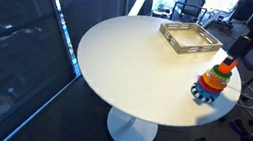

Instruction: Pick up the green ring and put it on the table

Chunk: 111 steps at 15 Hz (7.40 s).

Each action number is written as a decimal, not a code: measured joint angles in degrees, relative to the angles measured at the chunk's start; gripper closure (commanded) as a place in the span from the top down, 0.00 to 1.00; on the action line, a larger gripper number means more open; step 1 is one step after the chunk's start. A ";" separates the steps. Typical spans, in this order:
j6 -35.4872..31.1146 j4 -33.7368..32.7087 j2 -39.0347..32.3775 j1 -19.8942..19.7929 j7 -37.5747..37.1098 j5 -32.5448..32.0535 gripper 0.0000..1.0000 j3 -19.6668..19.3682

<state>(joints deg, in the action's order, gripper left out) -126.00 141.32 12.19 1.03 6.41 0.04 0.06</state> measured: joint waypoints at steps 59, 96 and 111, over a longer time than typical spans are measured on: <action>-1.97 -1.28 4.07 -0.80 0.08 -0.67 0.45 -1.79; -14.54 -6.40 -21.48 -6.23 -0.82 -1.15 0.45 -6.79; -14.61 -7.03 -23.89 -6.23 -2.73 -3.24 1.00 -7.17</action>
<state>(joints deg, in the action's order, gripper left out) -140.61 134.29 -11.71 -5.20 3.68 -3.20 -7.11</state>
